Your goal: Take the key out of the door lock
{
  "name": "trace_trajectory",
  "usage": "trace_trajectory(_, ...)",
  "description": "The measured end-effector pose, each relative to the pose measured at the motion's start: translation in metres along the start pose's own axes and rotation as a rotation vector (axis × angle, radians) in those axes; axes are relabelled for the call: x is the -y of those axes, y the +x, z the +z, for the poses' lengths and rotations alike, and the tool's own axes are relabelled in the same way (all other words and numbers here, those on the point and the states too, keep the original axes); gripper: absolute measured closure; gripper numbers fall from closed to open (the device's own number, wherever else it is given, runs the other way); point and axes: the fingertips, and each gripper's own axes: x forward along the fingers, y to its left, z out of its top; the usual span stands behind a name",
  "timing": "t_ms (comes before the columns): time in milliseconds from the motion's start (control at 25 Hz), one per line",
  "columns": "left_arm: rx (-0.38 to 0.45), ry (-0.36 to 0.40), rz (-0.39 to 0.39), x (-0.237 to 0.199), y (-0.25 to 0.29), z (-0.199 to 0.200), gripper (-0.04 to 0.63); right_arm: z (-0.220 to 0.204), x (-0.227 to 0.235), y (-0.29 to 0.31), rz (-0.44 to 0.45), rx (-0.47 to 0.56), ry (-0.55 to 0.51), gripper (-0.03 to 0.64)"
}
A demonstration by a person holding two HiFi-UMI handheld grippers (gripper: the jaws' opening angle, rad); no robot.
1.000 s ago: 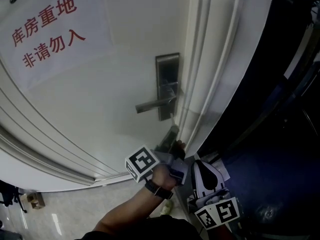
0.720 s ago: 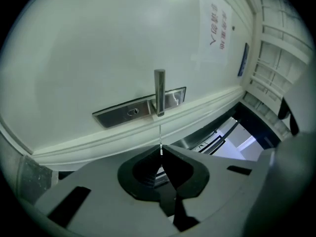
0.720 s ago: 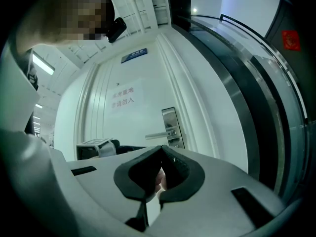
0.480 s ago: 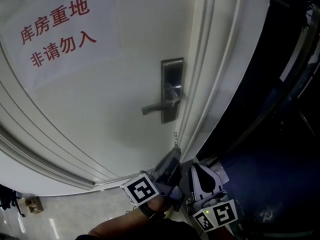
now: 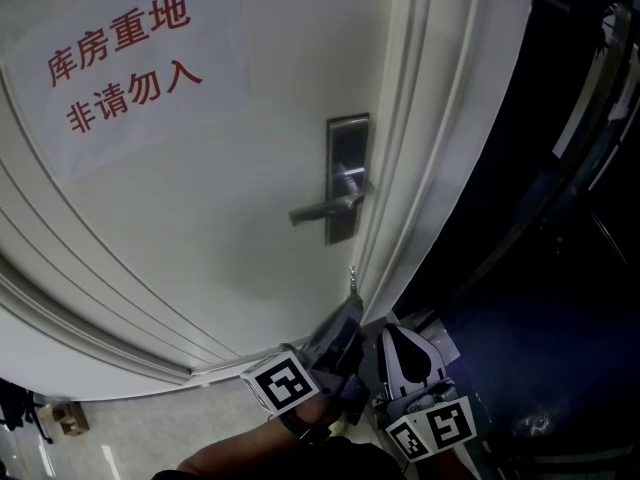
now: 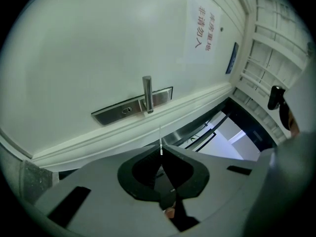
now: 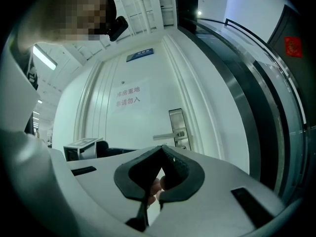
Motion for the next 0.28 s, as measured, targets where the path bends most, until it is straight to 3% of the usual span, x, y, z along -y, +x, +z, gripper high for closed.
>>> trace_trajectory(280,-0.011,-0.002,-0.003,0.0028,-0.0035,-0.0003,0.588,0.0044,-0.0051,-0.0011,-0.009,0.006,-0.011,0.604)
